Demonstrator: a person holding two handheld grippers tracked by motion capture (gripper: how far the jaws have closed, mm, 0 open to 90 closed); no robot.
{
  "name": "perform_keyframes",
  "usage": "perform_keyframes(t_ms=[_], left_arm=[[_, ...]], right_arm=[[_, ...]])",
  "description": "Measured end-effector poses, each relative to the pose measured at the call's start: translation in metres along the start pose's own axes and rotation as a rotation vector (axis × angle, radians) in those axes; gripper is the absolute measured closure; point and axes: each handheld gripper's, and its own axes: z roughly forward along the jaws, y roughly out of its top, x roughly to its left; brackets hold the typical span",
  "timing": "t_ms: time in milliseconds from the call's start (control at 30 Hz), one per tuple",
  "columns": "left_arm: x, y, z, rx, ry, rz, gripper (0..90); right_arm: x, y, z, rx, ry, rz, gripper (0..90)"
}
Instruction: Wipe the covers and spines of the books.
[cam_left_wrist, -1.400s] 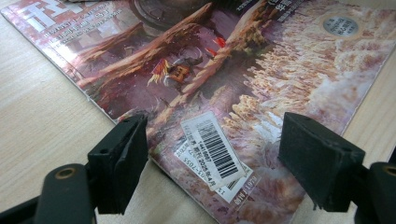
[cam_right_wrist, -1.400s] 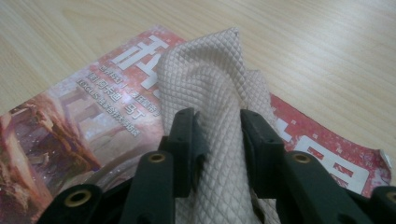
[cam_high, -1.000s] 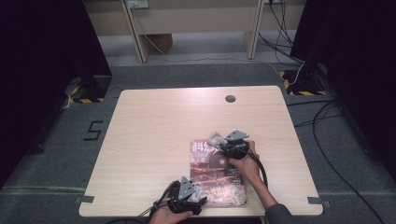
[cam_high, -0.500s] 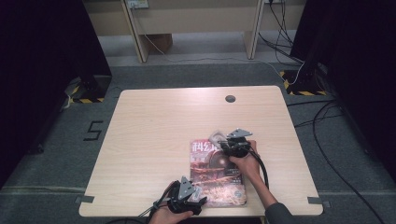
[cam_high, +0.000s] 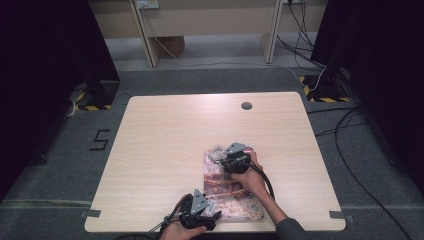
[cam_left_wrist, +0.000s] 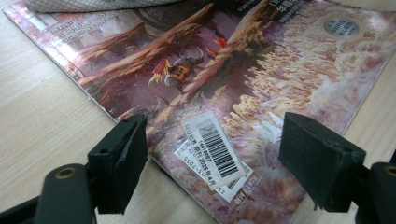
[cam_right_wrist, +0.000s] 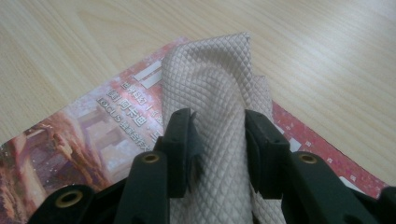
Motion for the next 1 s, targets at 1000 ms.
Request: perform_keyframes(t_ms=[1000], left_arm=[[0.0,-0.001,0.0,-0.005,0.002,-0.004,22.7]], right_arm=[[0.005,0.037,0.034,0.051,0.022,0.056,60.3]])
